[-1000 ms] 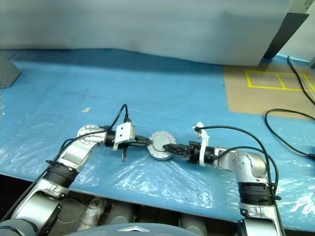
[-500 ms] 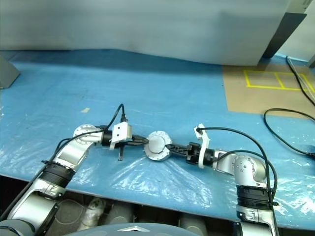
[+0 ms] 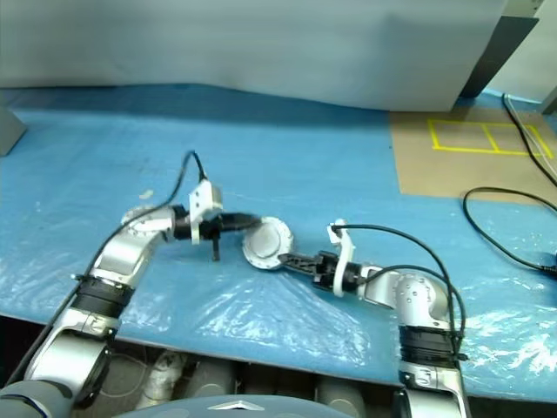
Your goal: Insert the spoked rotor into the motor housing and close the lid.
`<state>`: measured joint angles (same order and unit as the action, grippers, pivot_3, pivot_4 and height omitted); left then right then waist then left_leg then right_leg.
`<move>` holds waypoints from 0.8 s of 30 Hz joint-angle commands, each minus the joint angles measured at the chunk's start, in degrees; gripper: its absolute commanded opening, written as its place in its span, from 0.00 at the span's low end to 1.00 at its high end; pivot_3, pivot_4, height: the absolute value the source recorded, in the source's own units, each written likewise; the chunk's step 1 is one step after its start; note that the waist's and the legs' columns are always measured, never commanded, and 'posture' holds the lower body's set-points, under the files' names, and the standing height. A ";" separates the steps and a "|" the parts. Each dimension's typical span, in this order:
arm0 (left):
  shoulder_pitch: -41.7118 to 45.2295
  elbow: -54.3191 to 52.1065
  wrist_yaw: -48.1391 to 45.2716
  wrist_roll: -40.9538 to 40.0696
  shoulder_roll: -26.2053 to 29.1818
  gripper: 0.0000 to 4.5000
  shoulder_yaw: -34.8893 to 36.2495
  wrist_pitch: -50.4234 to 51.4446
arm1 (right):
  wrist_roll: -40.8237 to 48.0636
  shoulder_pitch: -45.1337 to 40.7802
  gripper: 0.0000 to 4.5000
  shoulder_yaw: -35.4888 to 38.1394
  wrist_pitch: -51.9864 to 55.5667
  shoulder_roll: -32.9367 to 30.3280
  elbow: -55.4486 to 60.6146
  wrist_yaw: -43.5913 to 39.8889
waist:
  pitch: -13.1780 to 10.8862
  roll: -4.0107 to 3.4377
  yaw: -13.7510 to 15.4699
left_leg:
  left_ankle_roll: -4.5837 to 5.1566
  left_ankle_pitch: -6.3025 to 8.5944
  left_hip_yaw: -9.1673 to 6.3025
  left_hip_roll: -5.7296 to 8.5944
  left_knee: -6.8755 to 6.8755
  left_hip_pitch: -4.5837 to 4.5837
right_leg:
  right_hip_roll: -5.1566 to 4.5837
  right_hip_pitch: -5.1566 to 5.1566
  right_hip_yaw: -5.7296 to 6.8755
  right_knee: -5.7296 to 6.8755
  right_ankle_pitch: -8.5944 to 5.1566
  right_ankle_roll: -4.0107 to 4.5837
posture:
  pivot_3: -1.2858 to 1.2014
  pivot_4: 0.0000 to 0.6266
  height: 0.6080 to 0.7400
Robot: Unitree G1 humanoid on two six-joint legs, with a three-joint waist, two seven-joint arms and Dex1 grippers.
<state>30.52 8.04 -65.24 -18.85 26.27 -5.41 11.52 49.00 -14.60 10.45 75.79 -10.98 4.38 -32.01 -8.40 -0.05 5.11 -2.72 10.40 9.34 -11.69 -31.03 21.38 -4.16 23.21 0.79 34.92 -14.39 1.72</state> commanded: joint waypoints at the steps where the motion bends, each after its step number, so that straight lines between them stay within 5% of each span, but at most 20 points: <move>1: 0.34 -2.74 1.31 -6.83 2.76 0.00 6.95 7.22 | 2.37 -1.42 0.30 1.52 -0.14 0.49 0.86 0.57 | 0.00 0.00 -0.24 | -0.02 0.01 -0.01 0.02 0.03 0.00 | 0.00 0.00 0.00 -0.01 0.01 -0.01 | 0.52 0.24 1.00; 11: -3.48 -4.21 3.95 -11.63 7.60 0.00 13.09 16.55 | 4.60 -3.20 0.30 3.46 -0.33 3.94 1.16 3.14 | -0.02 -0.02 -0.66 | -0.10 0.06 -0.36 -0.04 0.06 0.28 | 0.01 0.00 0.47 -0.10 0.00 -0.02 | 0.52 0.24 1.00; 18: -8.94 -6.91 11.95 -26.53 6.30 0.00 23.69 34.31 | 13.11 -9.95 0.30 10.49 1.10 8.49 1.38 8.42 | -0.13 -0.06 -1.15 | -0.09 0.06 -0.42 -0.04 -0.12 0.32 | -0.01 -0.02 0.49 -0.03 0.00 0.00 | 0.52 0.24 1.00; 24: -12.99 -10.13 16.00 -31.61 5.19 0.37 26.26 39.25 | 15.41 -11.48 0.30 9.50 1.75 7.96 0.11 10.82 | -0.13 -0.04 -0.53 | -0.09 0.06 -0.56 -0.03 -0.07 0.38 | 0.00 -0.11 0.63 -0.10 0.00 0.00 | 0.52 0.24 1.00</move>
<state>17.32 1.15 -50.12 -48.38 31.30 19.02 50.27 62.59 -25.98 20.17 77.15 -2.68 3.89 -21.46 -8.54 -0.09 4.58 -2.82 10.45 8.75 -11.71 -31.11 21.79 -4.16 23.10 1.43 34.83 -14.39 1.72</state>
